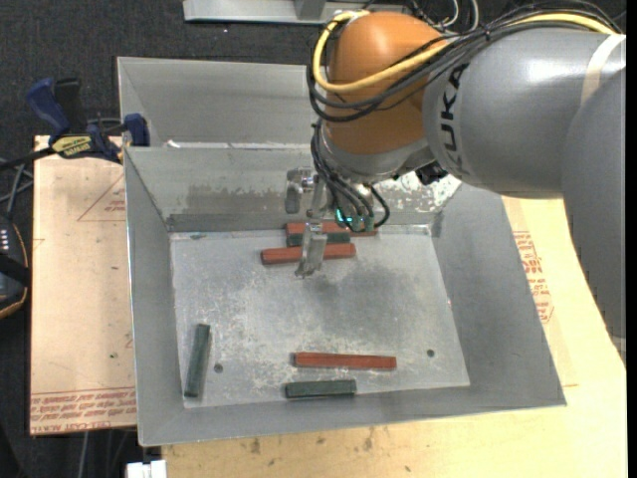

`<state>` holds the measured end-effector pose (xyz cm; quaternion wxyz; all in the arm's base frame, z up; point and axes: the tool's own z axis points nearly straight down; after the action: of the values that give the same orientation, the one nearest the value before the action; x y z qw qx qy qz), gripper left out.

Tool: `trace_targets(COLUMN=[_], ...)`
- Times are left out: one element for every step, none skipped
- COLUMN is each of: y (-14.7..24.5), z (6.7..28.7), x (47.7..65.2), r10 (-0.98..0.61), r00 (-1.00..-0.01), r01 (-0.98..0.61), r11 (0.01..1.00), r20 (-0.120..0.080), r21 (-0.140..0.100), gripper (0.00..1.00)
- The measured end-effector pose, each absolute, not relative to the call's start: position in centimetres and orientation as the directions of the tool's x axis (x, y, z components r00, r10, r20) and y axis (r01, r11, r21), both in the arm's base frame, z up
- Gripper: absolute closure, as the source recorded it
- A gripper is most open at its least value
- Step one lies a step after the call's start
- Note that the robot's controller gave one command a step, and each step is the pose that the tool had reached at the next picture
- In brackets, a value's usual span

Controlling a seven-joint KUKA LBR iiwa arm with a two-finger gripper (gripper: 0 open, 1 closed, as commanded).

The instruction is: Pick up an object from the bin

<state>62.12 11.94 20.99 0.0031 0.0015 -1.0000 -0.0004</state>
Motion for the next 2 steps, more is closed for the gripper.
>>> trace_targets(y=[11.9,7.3], z=[21.4,8.6], x=[62.3,60.1], r10=[-0.001,-0.203], r00=[-1.000,-0.979], r01=[-0.001,-0.203], r11=[1.000,0.979], r20=[-0.001,0.002], r21=[0.001,0.001], gripper=[0.00,1.00])
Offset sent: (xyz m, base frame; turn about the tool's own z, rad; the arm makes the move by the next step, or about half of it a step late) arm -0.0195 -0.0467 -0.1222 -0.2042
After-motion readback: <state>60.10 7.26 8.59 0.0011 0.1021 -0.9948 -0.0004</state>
